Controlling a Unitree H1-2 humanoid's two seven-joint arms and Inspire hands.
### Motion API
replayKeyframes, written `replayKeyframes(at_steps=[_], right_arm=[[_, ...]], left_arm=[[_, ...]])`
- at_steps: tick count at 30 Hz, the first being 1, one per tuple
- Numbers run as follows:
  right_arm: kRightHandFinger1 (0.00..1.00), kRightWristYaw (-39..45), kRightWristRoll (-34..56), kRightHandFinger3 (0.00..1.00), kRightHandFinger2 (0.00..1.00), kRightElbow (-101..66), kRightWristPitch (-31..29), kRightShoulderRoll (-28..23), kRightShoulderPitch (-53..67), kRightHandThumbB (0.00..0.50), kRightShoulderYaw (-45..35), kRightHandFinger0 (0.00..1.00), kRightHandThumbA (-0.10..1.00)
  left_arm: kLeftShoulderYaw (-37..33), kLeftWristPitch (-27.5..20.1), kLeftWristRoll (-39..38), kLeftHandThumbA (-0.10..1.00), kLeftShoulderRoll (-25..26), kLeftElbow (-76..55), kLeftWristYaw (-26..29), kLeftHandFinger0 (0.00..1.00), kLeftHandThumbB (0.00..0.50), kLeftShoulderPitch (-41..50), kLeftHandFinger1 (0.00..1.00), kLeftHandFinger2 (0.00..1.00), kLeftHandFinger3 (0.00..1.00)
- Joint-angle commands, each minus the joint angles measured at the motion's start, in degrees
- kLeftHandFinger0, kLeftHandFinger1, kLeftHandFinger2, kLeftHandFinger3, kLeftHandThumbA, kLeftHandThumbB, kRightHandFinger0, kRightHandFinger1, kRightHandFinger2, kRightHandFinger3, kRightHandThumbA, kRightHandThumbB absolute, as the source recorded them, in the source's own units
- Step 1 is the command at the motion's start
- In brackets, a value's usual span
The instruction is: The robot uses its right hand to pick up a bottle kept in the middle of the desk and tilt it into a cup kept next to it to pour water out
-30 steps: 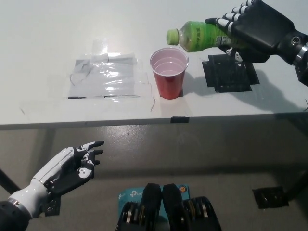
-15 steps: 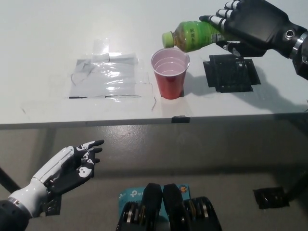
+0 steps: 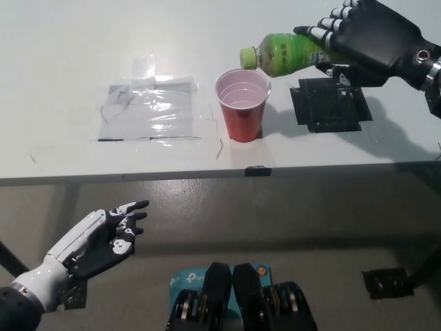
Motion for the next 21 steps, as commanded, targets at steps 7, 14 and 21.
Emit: replayKeyframes(at_steps=[7,14,21], right_arm=[[0.0,1.47,8.09,0.36,0.0,-1.57,5.88,4.09,2.08,0.272,-7.35,0.0,-0.06],[0.0,1.73,13.68,0.4,0.03,-2.14,10.8,9.32,7.22,0.195,-13.96,0.0,-0.1],[0.0,1.1,17.89,0.38,0.02,-1.45,13.02,14.42,10.67,0.171,-17.52,0.0,-0.1]], left_arm=[[0.89,-1.84,-0.62,0.71,0.73,-1.64,-0.09,0.88,0.001,0.89,0.94,1.0,1.0],[0.94,-2.23,-0.61,0.7,0.57,-1.63,-0.01,0.89,0.0,1.63,0.95,1.0,1.0],[1.17,-2.54,-0.78,0.67,0.31,-1.73,0.14,0.88,0.0,2.18,0.94,1.0,1.0]])
